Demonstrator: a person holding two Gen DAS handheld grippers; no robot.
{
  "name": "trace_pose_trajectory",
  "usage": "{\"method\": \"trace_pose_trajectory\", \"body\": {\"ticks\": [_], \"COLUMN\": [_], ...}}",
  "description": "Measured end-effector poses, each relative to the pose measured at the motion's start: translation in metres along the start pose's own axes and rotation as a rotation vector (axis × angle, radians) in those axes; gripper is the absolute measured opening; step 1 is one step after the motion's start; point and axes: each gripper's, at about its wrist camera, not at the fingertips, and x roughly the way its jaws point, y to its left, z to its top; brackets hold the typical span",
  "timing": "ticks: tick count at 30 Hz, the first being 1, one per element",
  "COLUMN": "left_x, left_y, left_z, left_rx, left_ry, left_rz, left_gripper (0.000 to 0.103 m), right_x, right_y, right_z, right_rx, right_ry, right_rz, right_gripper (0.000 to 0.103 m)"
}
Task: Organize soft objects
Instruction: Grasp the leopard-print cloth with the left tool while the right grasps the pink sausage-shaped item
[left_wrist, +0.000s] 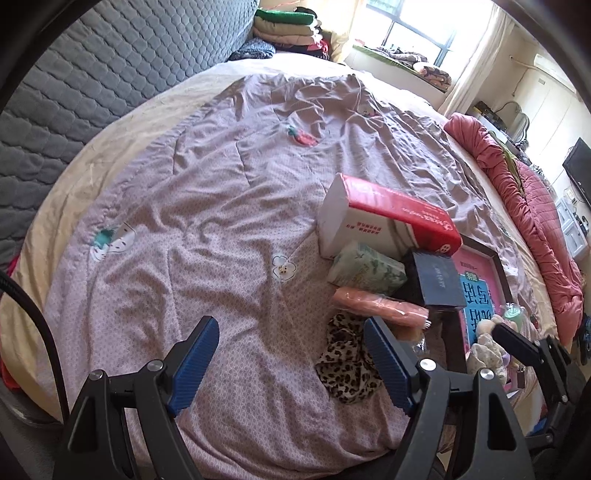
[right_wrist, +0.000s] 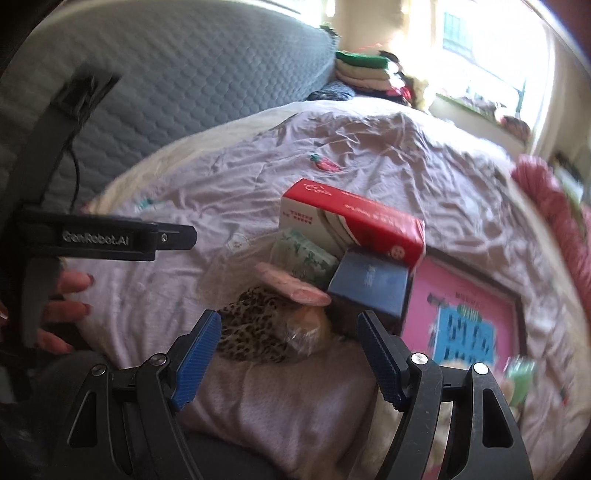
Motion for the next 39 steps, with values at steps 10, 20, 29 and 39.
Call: {"method": "trace_pose_trajectory", "body": {"ticks": [10,20,29,39], "left_x": [0.040,0.066,0.077,0.098], "left_y": [0.011,0.016,0.026,-0.003], "left_z": [0.018,0.024,0.022,0.004], "left_rx": [-0.002,-0.007,-0.031,0.089], "left_ry": [0.046,0.087,0.121,0.204], "left_rz": [-0.015,-0.050,-0.114,-0.263], "left_gripper": [0.080,0.080,0.080,0.070], "right_x": [0.058,0.095,0.108,0.089], "right_y": [0.016,0.029,0.009,-0.044], "right_z": [0.014,0.021,0.020,0.024], "right_rx": [-0.218,-0.384,-0.255,0.105], "right_ry": [0.031,0.094,0.112,0.046], "right_rz": [-0.040,-0.075,0.004,0.181], "right_gripper": [0.075,0.044,0.026,0.022]}}
